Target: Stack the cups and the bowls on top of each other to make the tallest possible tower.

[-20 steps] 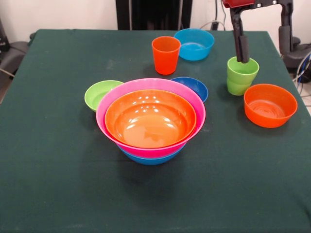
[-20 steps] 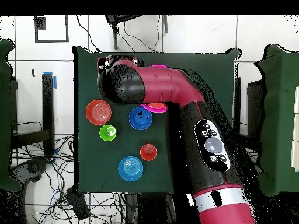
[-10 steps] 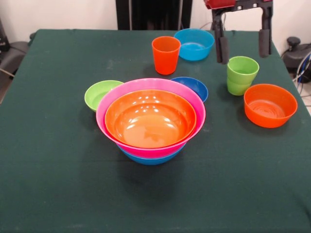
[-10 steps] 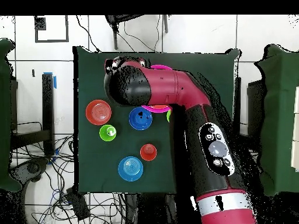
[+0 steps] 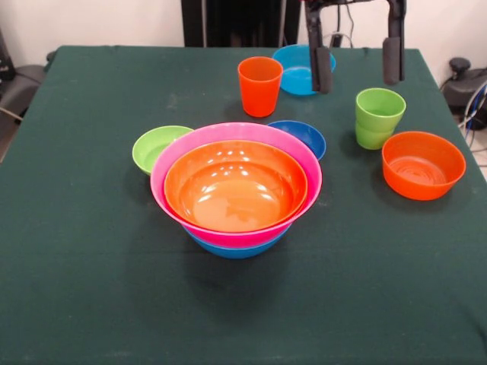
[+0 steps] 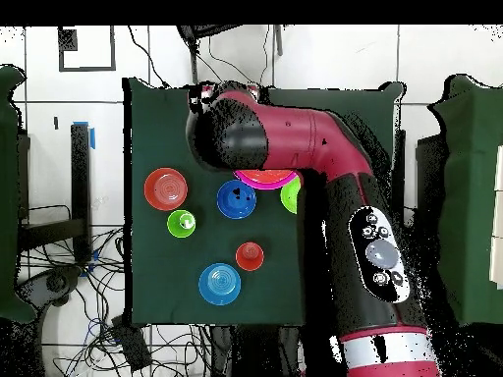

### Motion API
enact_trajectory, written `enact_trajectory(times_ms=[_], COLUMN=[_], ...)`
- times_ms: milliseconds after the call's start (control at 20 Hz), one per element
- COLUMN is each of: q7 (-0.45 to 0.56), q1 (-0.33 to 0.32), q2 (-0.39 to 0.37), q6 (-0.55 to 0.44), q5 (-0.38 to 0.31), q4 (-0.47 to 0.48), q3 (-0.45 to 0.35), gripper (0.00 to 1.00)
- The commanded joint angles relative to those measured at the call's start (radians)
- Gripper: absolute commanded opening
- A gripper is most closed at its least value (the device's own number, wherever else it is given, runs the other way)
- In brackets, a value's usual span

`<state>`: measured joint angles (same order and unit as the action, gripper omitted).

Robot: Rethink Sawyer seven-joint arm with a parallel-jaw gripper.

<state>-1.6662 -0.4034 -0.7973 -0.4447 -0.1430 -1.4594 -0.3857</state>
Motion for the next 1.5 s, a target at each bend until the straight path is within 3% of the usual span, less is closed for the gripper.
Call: enact_trajectory(times_ms=[50,250,600,900,1200,1500], q7=[-0.003,-0.021,-0.026,-0.059,-0.047,-0.044], q1=[-0.013,-0.033,-0.118,-0.149,-0.18,-0.185], q2=[0.007,-0.031,-0.173,-0.274,-0.311,-0.313], q6=[0.022,0.067,0.179,0.227,0.254,0.255], q5=[-0.084,-0.084,-0.096,-0.08,-0.086,-0.089], q4=[0.039,-0.048,-0.296,-0.435,-0.504,-0.509], q3=[0.019,0.007,-0.051,-0.075,-0.106,-0.108], gripper=[1.0,1.0,1.0,1.0,1.0,1.0])
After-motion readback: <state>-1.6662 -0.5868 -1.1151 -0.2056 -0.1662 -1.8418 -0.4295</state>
